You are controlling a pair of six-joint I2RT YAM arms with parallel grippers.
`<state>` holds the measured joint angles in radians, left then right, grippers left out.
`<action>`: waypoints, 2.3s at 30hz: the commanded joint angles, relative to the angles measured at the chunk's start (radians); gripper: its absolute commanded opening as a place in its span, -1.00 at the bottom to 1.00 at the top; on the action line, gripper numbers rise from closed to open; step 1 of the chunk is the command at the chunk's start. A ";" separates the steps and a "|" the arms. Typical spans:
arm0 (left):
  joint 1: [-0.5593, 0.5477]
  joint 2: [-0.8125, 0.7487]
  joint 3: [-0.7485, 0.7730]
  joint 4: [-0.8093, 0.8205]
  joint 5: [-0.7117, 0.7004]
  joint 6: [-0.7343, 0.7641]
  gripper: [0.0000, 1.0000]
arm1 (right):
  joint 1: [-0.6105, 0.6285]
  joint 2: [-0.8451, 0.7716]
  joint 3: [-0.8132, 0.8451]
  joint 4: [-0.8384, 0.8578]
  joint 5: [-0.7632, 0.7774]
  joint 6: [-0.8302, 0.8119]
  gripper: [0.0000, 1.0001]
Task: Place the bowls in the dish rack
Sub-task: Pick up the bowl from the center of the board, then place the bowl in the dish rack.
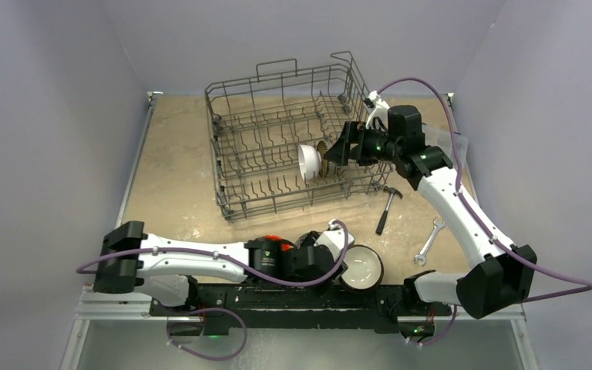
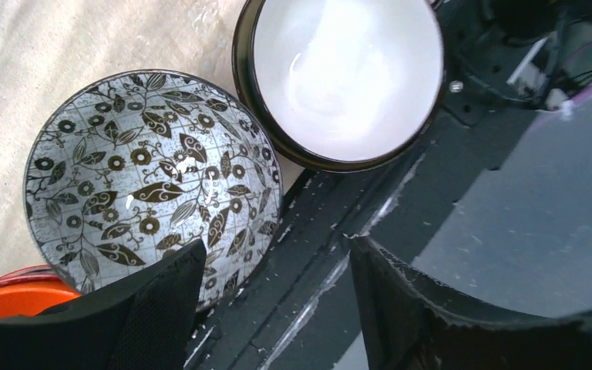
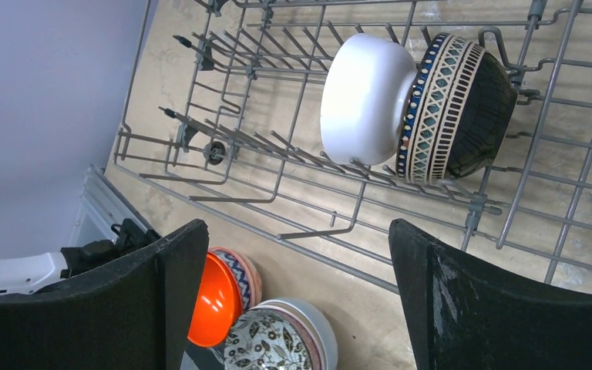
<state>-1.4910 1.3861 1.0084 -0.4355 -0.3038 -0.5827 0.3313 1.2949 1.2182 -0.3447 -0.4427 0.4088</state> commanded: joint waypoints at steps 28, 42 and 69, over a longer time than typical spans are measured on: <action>-0.014 0.206 0.095 0.041 -0.058 0.082 -0.68 | -0.041 -0.015 0.031 -0.014 -0.035 -0.024 0.77; -0.012 0.067 0.125 0.111 -0.055 0.086 -1.00 | -0.043 -0.030 0.066 -0.045 -0.021 -0.030 0.77; 0.800 -0.109 0.255 0.503 0.624 0.145 -1.00 | -0.041 -0.123 0.220 -0.011 -0.005 0.054 0.97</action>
<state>-0.8394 1.2785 1.2152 -0.0761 0.1143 -0.4595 0.2935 1.1542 1.4574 -0.4229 -0.4110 0.4431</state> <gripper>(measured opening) 0.030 0.984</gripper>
